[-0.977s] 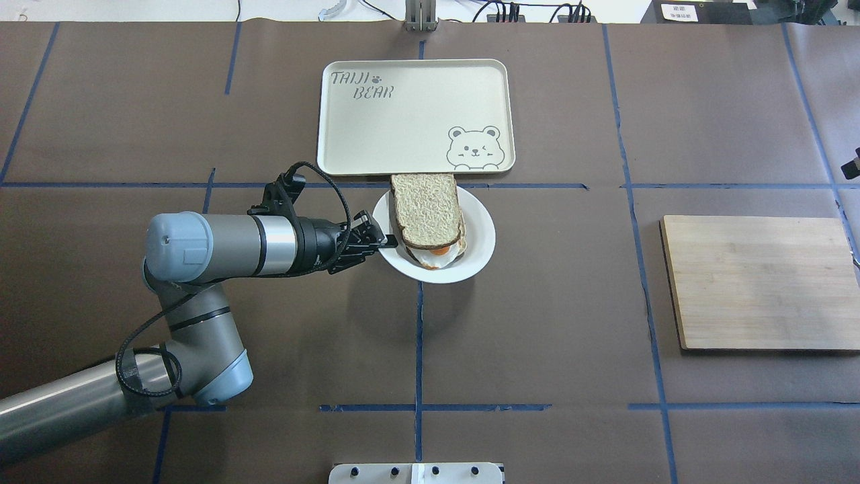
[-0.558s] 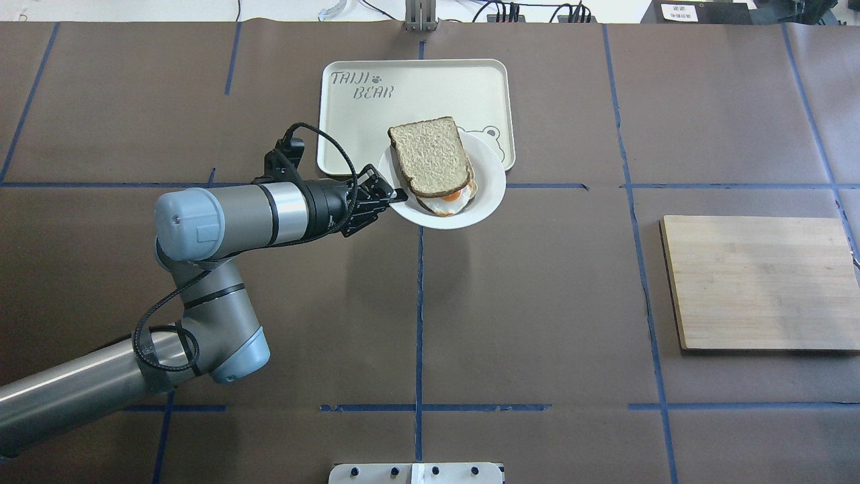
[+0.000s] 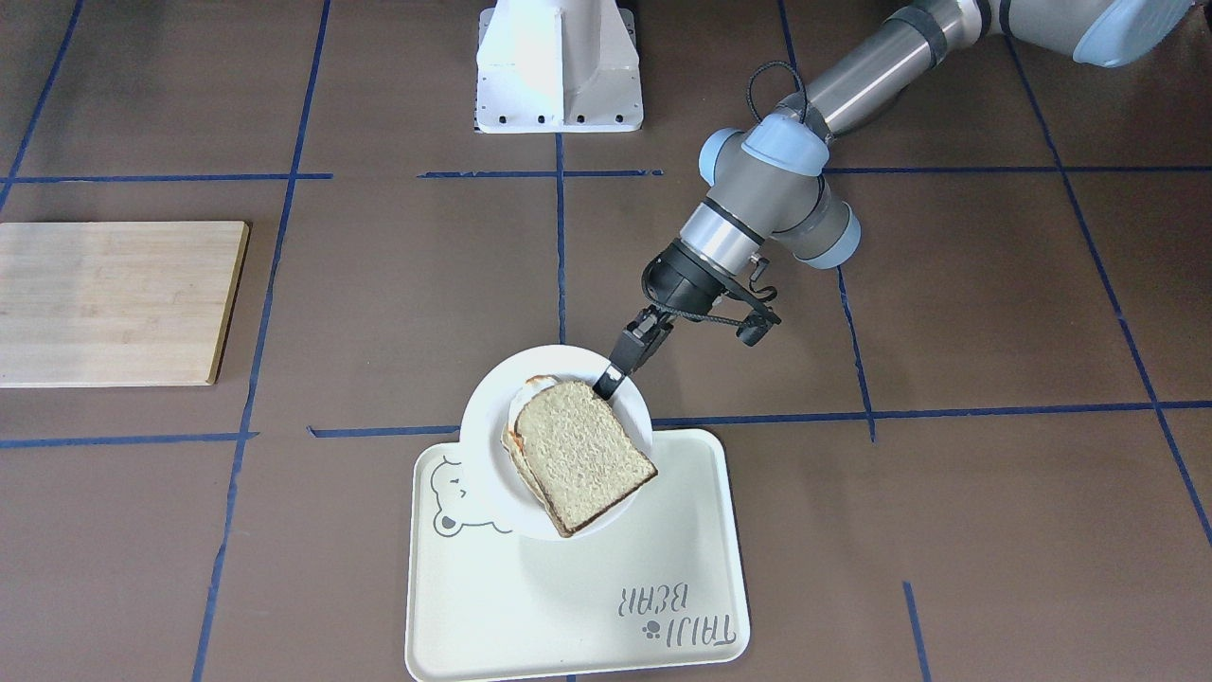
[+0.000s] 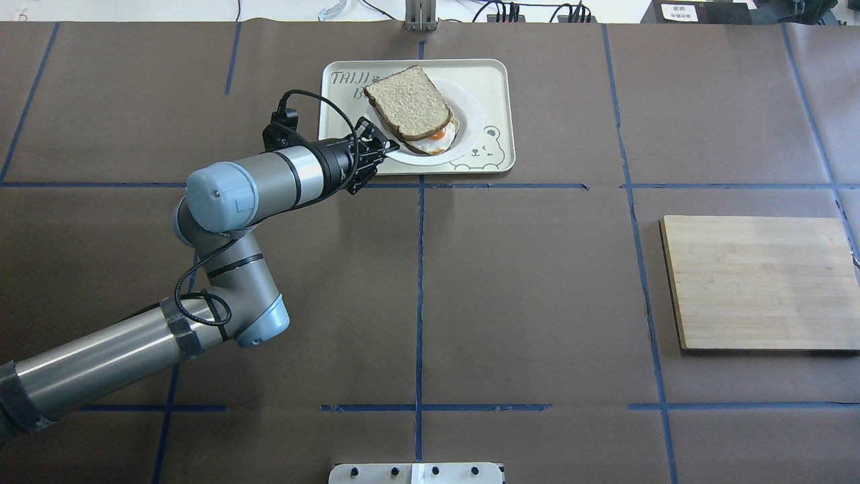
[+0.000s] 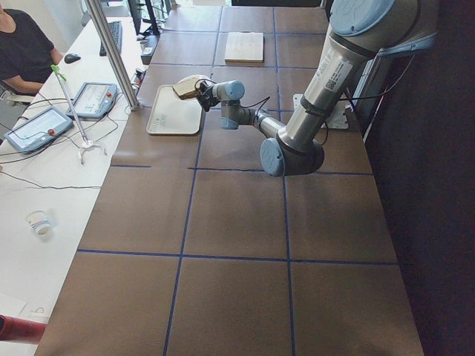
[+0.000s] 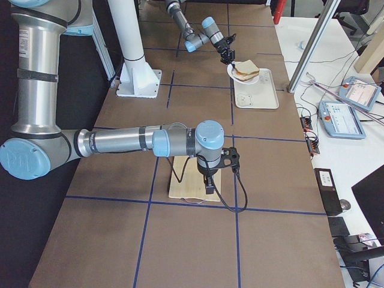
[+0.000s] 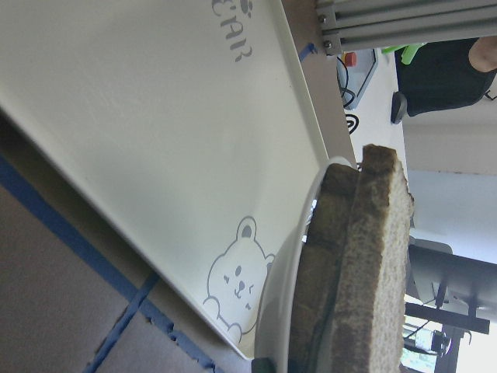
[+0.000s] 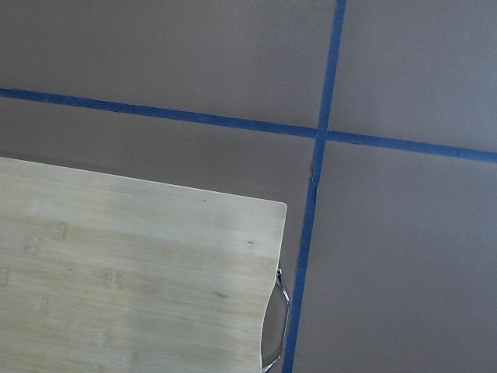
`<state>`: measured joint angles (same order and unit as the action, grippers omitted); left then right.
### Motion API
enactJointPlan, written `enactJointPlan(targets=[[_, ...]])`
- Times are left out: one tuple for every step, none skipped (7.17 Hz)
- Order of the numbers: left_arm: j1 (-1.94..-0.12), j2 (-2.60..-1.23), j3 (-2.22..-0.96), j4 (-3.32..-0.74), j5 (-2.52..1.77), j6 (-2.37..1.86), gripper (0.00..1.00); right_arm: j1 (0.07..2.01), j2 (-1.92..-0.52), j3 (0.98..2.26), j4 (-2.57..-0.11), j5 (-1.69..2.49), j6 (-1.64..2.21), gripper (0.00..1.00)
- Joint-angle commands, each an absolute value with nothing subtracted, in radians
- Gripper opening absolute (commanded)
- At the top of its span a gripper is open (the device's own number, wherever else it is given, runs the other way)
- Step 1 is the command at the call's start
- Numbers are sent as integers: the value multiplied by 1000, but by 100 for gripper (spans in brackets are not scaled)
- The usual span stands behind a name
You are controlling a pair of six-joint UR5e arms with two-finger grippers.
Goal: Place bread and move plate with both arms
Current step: 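Slide the plate with the left gripper onto the cream bear tray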
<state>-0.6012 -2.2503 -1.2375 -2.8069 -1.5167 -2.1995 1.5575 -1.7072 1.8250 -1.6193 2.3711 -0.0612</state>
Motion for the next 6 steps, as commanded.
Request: enactJointPlan(targets=[[-623,-2340,-1058,-2804,-1505,-2218,0,1572,-1729,1829,-1618,2373,-64,100],[-623,-2386,-989,-2804,-1488,-2218,0,1572,-1727,1829,-1618,2373,-63,100],[-623,-2423,-932,-2804,-1488,-2218,0,1572,-1727,1829,-1618,2373,-63,100],[-621,-2445,-893,-2804,-1488,-2218,0,1572,-1726,1827,-1618,2373,-61,100],[-621,-2445,-885,-2804,-1488,-2218,12,1572,-1726,1828,-1618,2373,-61,100],[-621,-2444,-884,-2804,-1488,-2215,60,1572,-1724,1829,-1617,2373,-58,100]])
